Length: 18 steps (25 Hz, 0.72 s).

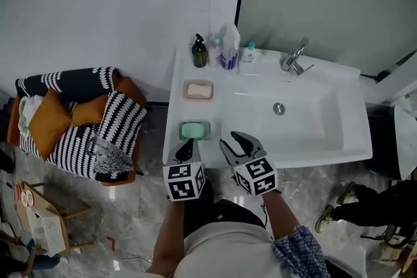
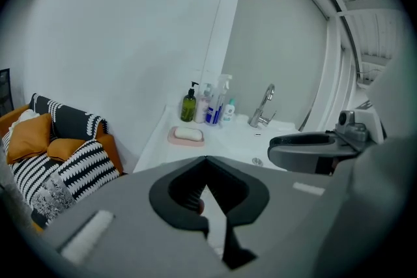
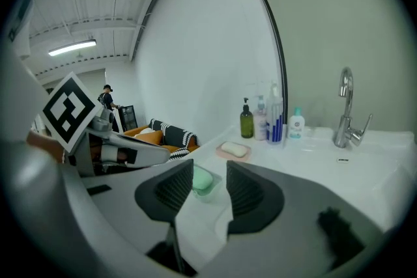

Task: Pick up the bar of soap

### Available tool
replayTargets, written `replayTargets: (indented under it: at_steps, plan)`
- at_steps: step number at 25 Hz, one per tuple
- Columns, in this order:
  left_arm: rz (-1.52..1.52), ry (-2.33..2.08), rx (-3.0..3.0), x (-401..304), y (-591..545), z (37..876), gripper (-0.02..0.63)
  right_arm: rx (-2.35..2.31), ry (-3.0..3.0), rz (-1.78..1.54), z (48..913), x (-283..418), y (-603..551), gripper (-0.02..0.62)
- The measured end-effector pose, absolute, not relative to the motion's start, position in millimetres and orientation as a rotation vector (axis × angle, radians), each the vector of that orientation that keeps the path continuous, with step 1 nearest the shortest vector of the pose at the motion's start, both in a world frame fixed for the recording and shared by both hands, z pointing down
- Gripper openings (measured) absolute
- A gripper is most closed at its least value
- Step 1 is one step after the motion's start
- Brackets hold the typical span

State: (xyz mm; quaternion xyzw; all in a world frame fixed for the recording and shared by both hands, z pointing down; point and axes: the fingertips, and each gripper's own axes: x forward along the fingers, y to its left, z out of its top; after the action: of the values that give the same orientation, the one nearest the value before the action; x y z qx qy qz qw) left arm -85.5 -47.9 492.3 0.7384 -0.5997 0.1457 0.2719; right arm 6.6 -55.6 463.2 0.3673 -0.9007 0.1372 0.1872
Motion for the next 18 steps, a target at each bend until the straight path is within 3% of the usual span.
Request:
replayTargets:
  at_steps: [18]
  plan:
    - [0.38,-1.562,2.025,-127.2,-117.4,498.6,0.008,1.015,-2.447,0.359,473.2,-25.7,-98.3,0.15]
